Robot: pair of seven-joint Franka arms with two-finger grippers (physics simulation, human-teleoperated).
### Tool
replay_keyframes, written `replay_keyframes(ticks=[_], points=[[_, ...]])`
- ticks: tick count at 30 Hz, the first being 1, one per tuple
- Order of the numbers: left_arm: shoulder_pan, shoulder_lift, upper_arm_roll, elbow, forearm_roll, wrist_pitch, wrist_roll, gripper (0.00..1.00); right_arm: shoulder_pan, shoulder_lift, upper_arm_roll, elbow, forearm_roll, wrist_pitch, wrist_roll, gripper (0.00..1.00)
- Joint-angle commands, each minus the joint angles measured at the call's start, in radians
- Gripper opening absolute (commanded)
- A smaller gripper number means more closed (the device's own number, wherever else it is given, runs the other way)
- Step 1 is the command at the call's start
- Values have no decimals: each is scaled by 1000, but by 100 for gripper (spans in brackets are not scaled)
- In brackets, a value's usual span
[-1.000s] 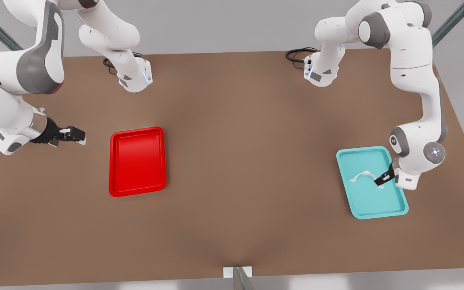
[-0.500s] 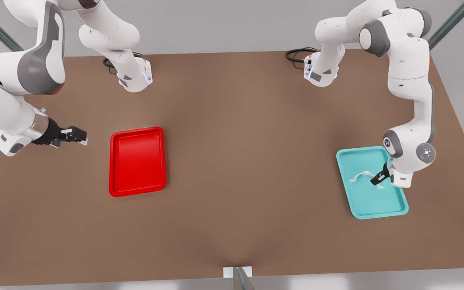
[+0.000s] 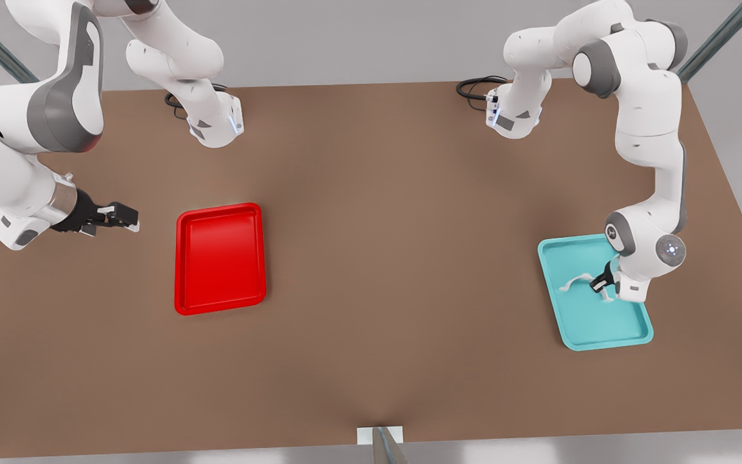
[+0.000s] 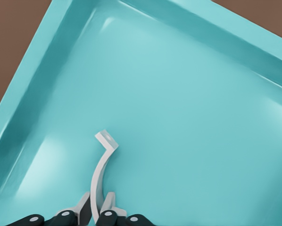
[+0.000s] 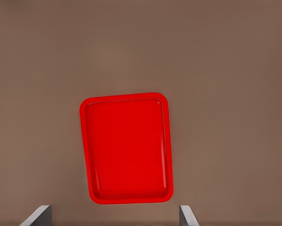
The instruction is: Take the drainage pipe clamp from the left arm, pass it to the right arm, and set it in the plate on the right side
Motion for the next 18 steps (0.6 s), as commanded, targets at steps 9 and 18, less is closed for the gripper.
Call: replay_keyframes(ticks=[9, 18], points=[[2, 8, 0, 6, -4, 1, 8, 21, 0, -1, 0, 0, 1, -2, -7, 100], [0, -80, 0, 133, -119, -315, -6, 21, 0, -1, 0, 0, 1, -2, -7, 100]])
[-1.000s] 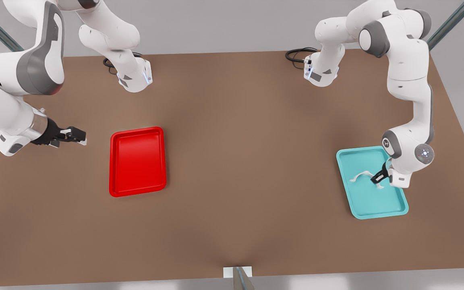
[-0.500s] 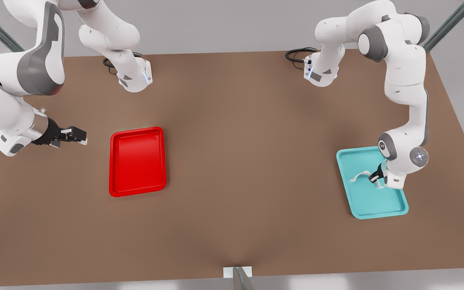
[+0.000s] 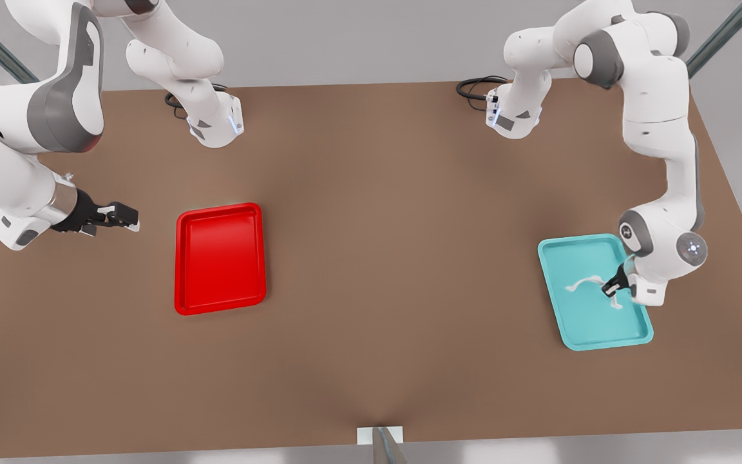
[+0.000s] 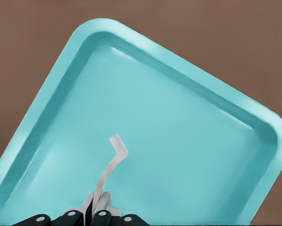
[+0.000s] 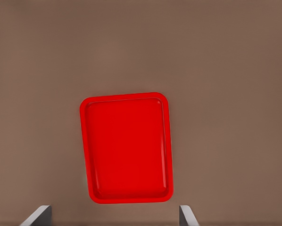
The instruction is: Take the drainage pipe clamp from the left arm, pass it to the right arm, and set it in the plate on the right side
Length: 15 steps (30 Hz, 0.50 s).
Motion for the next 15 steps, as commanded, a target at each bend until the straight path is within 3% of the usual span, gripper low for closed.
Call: replay_keyframes(ticks=[1, 5, 9, 12, 15], points=[[-8, -15, -1, 90, -95, -286, -55, 21, 0, -1, 0, 0, 1, 0, -3, 100], [-286, -9, -1, 328, -171, -507, -638, 21, 0, -1, 0, 0, 1, 1, -3, 100], [-556, 17, -2, 438, -310, -464, -1149, 21, 0, 0, 0, 0, 1, 4, -4, 100], [-633, 17, -53, 460, -330, -397, -1345, 21, 14, 16, 17, 7, 5, 21, 7, 100], [-671, 17, -87, 464, -330, -332, -1434, 21, 18, 74, 94, 31, 5, 94, 13, 100]])
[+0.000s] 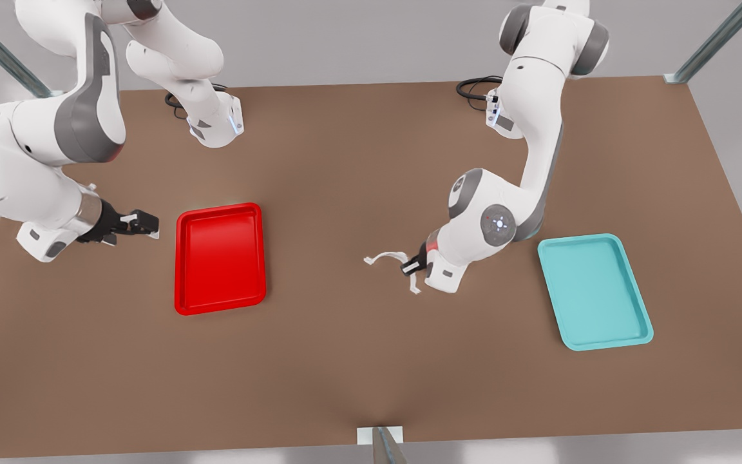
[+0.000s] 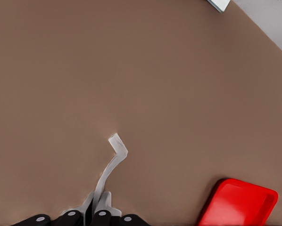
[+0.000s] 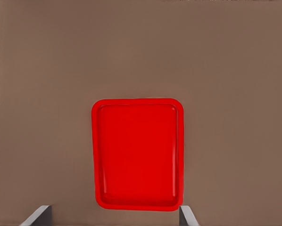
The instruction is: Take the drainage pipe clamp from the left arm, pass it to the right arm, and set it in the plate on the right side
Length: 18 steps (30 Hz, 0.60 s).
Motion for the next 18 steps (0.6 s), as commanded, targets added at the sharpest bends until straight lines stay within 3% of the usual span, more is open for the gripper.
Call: replay_keyframes(ticks=[1, 7, 18], points=[[-17, -3, -8, 16, -21, 30, -847, 21, 1, 17, 37, 16, 2, 70, 11, 100], [-97, 5, -5, 16, 5, 30, -864, 21, 44, 112, 76, 87, 54, 104, 121, 100], [-123, 30, -7, 16, 8, 66, -835, 21, 215, 121, 101, 104, 51, 156, 310, 100]])
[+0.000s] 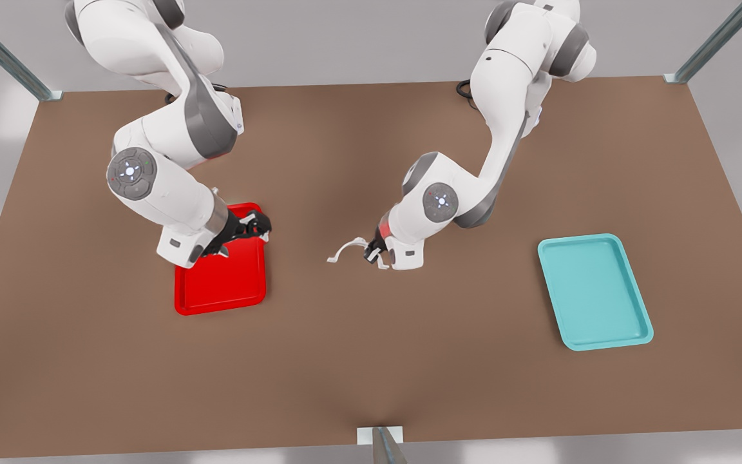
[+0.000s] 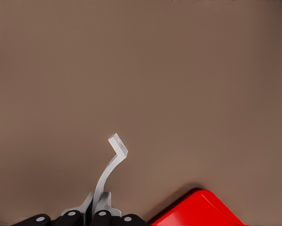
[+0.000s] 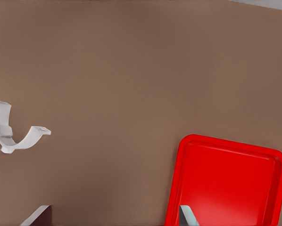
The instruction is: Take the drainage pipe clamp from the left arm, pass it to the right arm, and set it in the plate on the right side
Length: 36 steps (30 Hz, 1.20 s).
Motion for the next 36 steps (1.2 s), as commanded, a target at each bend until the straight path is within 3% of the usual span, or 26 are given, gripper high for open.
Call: replay_keyframes(ticks=[1, 4, 7, 11, 17, 20, 36], points=[[0, -4, 0, 1, -2, 13, -198, 21, 0, 0, 6, -3, -6, 19, 173, 100], [-2, -4, 0, -1, -5, 13, -119, 21, 18, 3, 7, -14, -26, 29, 176, 100], [-11, -1, -2, -1, -7, 11, -74, 21, 40, 54, 7, -3, -30, 82, 567, 100], [-12, 0, -2, -1, -10, 13, -82, 21, 116, 130, 6, -3, -108, 164, 845, 100], [-12, 0, -2, -1, -10, 14, -94, 21, 182, 155, 7, 6, -107, 241, 1065, 100], [-11, 0, -2, -1, -10, 14, -93, 21, 242, 227, 7, 123, -107, 244, 1247, 100], [-8, 2, -2, -7, -13, 37, -93, 21, 262, 235, -5, 51, -128, 227, 1284, 100]])
